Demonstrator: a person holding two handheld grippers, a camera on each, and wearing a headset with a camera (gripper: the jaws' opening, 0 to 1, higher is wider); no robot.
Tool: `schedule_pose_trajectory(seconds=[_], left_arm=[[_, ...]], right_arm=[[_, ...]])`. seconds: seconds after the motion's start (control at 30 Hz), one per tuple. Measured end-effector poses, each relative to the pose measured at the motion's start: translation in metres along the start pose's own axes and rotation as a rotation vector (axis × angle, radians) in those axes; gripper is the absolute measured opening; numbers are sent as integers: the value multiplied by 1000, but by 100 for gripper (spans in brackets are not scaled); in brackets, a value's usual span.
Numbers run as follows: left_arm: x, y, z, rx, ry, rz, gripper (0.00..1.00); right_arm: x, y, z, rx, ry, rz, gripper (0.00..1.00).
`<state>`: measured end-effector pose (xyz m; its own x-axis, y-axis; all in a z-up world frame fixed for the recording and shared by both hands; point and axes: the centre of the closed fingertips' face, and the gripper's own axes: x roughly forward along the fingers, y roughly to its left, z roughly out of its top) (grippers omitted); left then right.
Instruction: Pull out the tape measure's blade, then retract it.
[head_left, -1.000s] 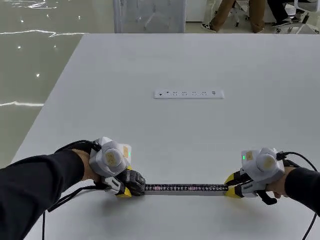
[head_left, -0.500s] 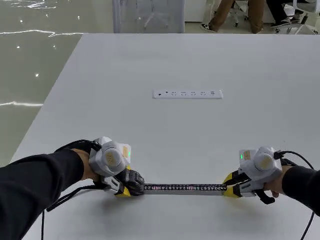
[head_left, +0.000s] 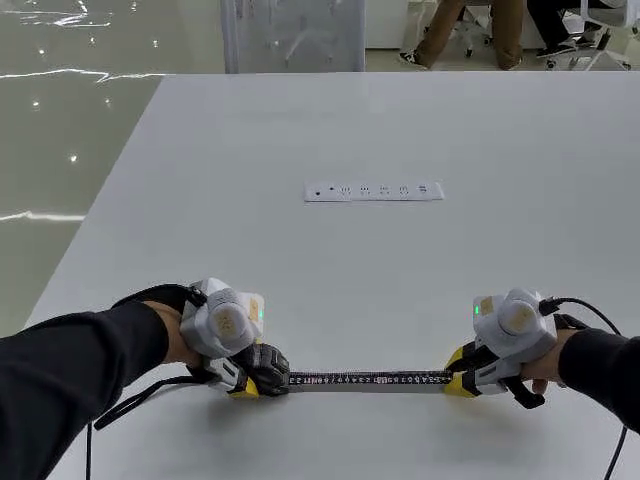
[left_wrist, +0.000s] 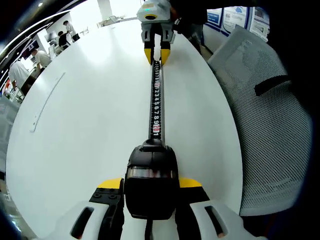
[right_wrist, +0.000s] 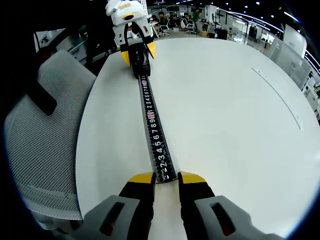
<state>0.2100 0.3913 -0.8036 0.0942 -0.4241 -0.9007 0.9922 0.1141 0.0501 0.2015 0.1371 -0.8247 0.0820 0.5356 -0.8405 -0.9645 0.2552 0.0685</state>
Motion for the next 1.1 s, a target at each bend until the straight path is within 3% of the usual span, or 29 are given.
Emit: schedule_pose_trajectory(seconds=[0.07, 0.2, 0.3, 0.47, 0.53, 0.67, 0.73, 0.8, 0.83, 0.97, 1.03, 1.07, 1.1], left_arm=[[-3, 4, -4, -19, -7, 20, 37], [-10, 11, -10, -165, -51, 70, 48], [-16, 18, -14, -291, -114, 109, 57], [-29, 31, -15, -466, -215, 177, 76], [-34, 29, -15, -534, -248, 159, 79], [-49, 30, -12, -566, -346, 225, 85], [-53, 29, -17, -579, -364, 262, 95], [-56, 28, -22, -599, -383, 267, 100], [-58, 25, -21, -629, -422, 264, 100], [-61, 8, -31, -635, -426, 290, 100], [-64, 2, -36, -652, -449, 301, 100], [-66, -5, -36, -665, -477, 307, 100], [-67, -12, -37, -659, -477, 310, 100]], right_arm=[[0, -1, 1, -1, -6, -28, 20], [-4, -6, 8, 15, -51, -85, 28], [-12, -14, 13, 87, -102, -139, 32], [-24, -14, 15, 112, -142, -176, 41], [-31, -12, 14, 116, -158, -196, 44], [-47, -10, 14, 145, -219, -262, 49], [-52, -7, 8, 171, -230, -277, 52], [-57, -4, 4, 191, -244, -290, 57], [-61, 0, 1, 198, -249, -299, 57], [-71, 7, -12, 214, -258, -339, 63], [-79, 9, -18, 238, -272, -373, 65], [-83, 12, -21, 249, -281, -381, 66], [-85, 14, -24, 253, -281, -392, 67]])
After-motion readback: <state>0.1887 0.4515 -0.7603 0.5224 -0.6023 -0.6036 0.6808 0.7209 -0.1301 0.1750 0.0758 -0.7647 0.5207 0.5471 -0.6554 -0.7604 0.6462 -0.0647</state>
